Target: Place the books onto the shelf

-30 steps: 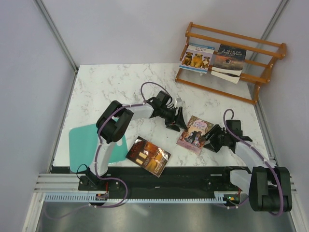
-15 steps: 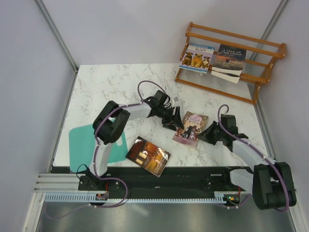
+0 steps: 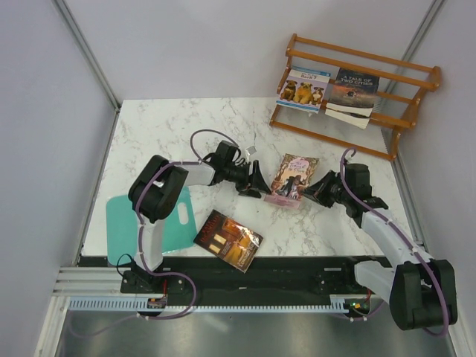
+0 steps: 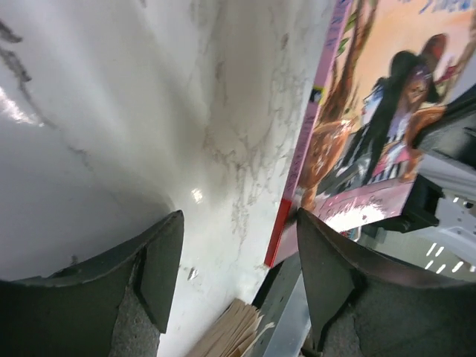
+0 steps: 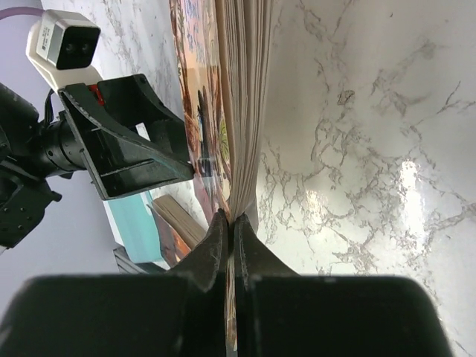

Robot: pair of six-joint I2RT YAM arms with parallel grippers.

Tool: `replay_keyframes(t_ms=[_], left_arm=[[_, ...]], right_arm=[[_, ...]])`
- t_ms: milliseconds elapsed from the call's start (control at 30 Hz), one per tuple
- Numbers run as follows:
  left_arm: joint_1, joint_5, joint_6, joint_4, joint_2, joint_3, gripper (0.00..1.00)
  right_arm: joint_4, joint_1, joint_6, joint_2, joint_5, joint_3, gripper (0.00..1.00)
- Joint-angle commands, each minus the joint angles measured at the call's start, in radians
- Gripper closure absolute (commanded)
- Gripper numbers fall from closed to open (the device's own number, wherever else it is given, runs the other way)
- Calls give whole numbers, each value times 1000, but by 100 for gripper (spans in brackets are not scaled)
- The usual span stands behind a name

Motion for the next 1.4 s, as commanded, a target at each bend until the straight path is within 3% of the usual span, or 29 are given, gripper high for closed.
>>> replay_keyframes(t_ms=[0,133,233,267,300,333,467,567,600,733,933,1067,1367], left_arm=[[-7,110,-168,319,-40,-22,31],[-17,130,-207,392,-41,-9,39],[-26,158,-219,395,-33,22,64],[-29,170,-228,402,-30,28,82],[-30,172,-231,402,-30,34,92],[-30,175,-234,403,-32,34,98],[-27,166,-233,408,-61,19,98],[-12,150,-233,405,-98,2,98],[-7,146,-235,405,-107,-5,98],[23,130,-248,399,-153,-1,98],[48,141,-291,412,-178,57,98],[51,150,-378,510,-165,77,98],[49,166,-475,618,-127,87,98]], right_arm=[[63,4,-7,16,-85,24,100],[69,13,-6,25,-88,15,100],[74,27,0,39,-78,15,100],[77,32,1,53,-73,19,100],[74,47,1,62,-67,22,100],[77,55,4,74,-65,26,100],[77,81,4,107,-44,36,97],[60,81,8,88,-13,33,65],[55,81,10,79,0,30,48],[54,78,54,27,27,3,25],[69,79,119,-85,76,-37,13],[126,78,168,-139,88,-56,9],[422,81,292,-74,46,-155,10]])
